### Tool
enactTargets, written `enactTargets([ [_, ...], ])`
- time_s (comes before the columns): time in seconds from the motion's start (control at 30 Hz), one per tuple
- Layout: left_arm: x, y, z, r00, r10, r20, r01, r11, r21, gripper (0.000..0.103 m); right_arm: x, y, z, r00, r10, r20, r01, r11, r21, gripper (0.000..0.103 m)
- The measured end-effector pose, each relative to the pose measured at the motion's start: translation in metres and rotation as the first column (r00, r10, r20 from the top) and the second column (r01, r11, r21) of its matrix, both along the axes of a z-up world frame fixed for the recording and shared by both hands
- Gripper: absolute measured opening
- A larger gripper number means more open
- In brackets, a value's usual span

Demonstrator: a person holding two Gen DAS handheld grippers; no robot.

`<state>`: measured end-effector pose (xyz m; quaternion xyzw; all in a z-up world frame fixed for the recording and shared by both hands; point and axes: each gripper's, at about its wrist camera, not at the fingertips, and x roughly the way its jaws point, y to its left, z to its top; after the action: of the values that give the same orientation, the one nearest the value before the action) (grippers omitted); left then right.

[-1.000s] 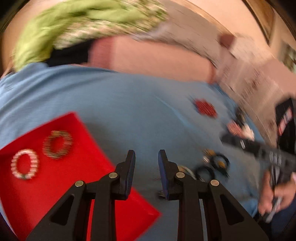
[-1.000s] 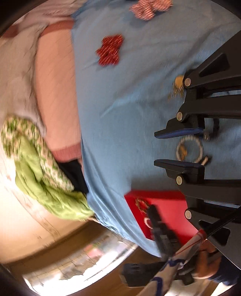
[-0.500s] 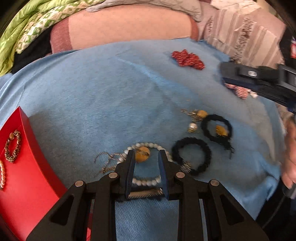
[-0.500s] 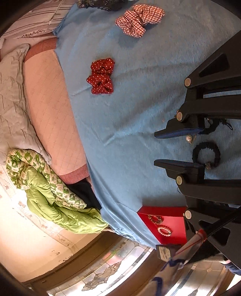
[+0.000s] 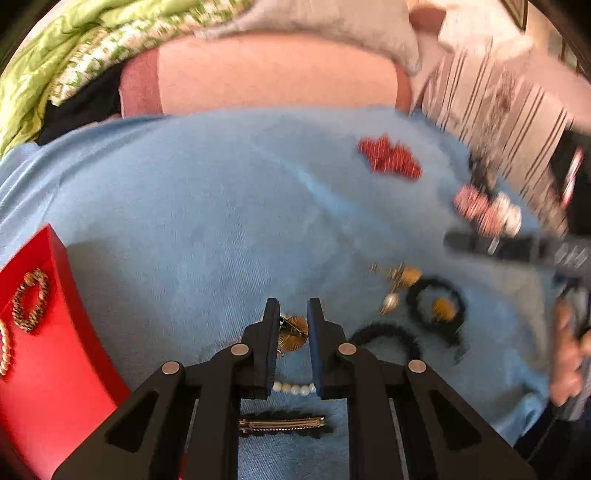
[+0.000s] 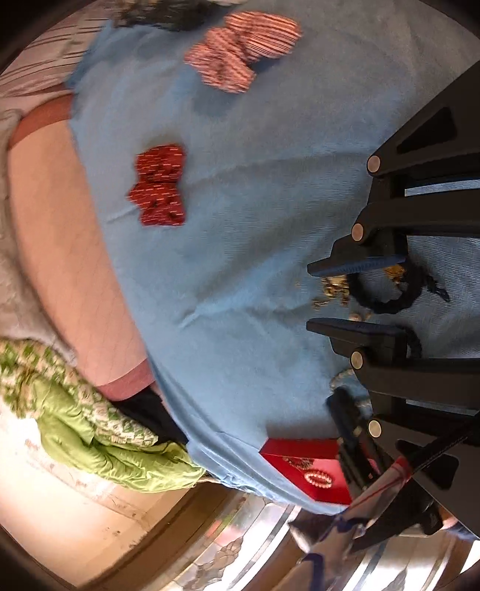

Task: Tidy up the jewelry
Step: 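Move both tools back to the jewelry and grasp a black hair tie with the right tool, then grasp the gold coin pendant with the left tool while the right tool lifts the hair tie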

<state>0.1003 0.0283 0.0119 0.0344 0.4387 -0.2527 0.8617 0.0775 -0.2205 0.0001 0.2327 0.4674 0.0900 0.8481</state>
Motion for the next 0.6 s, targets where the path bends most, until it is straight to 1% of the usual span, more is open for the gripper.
enactTargets([
  [0.07, 0.0, 0.008, 0.015, 0.999, 0.008, 0.038, -0.006, 0.998, -0.061, 0.014, -0.003, -0.001, -0.002, 1.0, 0.002, -0.025, -0.002, 1.0, -0.025, 0.025],
  [0.17, -0.001, 0.018, 0.033, 0.996, 0.026, 0.089, -0.016, 0.995, -0.102, 0.014, -0.011, -0.001, -0.009, 0.998, 0.001, -0.069, -0.005, 0.998, -0.062, 0.025],
  [0.23, 0.0, 0.023, 0.039, 0.992, 0.052, 0.116, -0.04, 0.994, -0.099, 0.014, -0.014, -0.001, -0.014, 0.996, 0.005, -0.09, -0.011, 0.997, -0.073, 0.025],
  [0.33, 0.001, 0.029, 0.042, 0.991, 0.071, 0.117, -0.058, 0.992, -0.108, 0.014, -0.017, 0.007, -0.017, 0.994, 0.035, -0.108, -0.046, 0.994, -0.097, 0.025],
  [0.37, 0.0, 0.03, 0.043, 0.99, 0.073, 0.12, -0.061, 0.993, -0.106, 0.014, -0.017, 0.011, -0.017, 0.993, 0.049, -0.106, -0.061, 0.992, -0.11, 0.02],
  [0.4, 0.0, 0.031, 0.043, 0.99, 0.07, 0.12, -0.058, 0.993, -0.105, 0.014, -0.017, 0.013, -0.017, 0.992, 0.056, -0.11, -0.07, 0.99, -0.12, 0.01],
  [0.43, 0.001, 0.031, 0.043, 0.99, 0.07, 0.122, -0.058, 0.993, -0.105, 0.014, -0.017, 0.015, -0.017, 0.992, 0.064, -0.111, -0.078, 0.989, -0.127, 0.01],
  [0.5, 0.0, 0.032, 0.044, 0.99, 0.066, 0.125, -0.052, 0.993, -0.11, 0.014, -0.018, 0.017, -0.009, 0.995, 0.072, -0.076, -0.081, 0.99, -0.119, 0.01],
  [0.6, 0.001, 0.038, 0.046, 0.988, 0.076, 0.133, -0.06, 0.991, -0.119, 0.014, -0.021, 0.02, 0.013, 0.997, 0.076, 0.034, -0.072, 0.991, -0.109, 0.01],
])
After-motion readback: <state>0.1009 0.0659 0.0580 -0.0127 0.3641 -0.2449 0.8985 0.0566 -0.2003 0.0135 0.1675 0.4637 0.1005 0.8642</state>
